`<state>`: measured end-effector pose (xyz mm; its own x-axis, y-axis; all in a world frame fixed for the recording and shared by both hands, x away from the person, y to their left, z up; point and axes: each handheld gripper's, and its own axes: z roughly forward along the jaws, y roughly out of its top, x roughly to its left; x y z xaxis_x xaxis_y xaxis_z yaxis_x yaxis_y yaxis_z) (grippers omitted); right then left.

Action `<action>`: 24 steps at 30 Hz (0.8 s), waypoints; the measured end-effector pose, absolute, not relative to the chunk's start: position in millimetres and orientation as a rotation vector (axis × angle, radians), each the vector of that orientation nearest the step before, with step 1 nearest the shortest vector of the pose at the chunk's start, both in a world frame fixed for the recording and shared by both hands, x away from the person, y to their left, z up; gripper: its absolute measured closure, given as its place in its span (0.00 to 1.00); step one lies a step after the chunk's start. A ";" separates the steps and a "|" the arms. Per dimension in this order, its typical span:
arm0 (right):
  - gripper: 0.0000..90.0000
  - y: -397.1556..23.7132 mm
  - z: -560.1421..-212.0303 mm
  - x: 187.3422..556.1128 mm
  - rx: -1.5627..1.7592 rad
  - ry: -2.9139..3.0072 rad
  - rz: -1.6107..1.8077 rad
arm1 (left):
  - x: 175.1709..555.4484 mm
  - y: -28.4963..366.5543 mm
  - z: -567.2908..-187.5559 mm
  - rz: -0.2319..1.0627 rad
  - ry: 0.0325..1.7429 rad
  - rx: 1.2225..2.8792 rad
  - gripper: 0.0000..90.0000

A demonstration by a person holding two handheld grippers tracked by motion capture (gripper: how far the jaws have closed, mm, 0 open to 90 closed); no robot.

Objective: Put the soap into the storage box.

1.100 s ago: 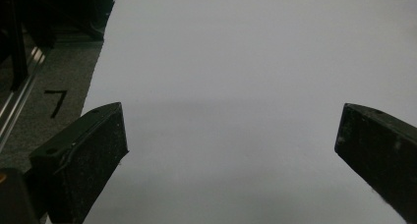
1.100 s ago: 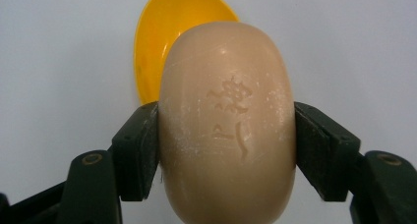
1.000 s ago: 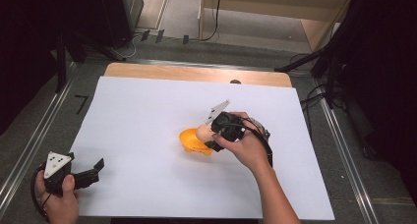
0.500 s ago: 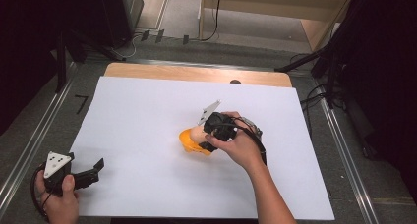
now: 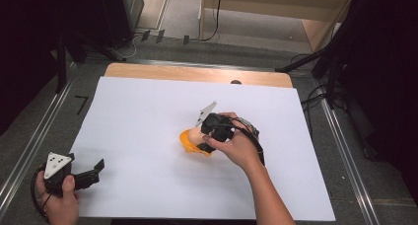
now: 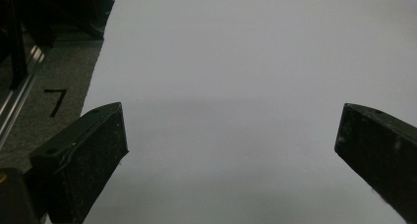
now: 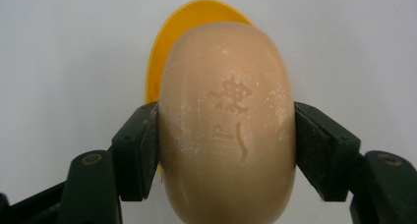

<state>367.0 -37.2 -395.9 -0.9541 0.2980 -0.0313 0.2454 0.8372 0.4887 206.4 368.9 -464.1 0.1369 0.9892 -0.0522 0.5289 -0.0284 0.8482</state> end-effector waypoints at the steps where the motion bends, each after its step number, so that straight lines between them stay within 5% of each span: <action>1: 0.36 -36.9 -396.1 367.1 0.432 2.910 0.752 | 206.4 369.0 -464.1 0.770 1.489 1.660 0.00; 24: 0.36 -34.0 -400.4 368.9 0.457 2.922 0.720 | 206.7 368.8 -464.2 0.769 1.489 1.661 0.00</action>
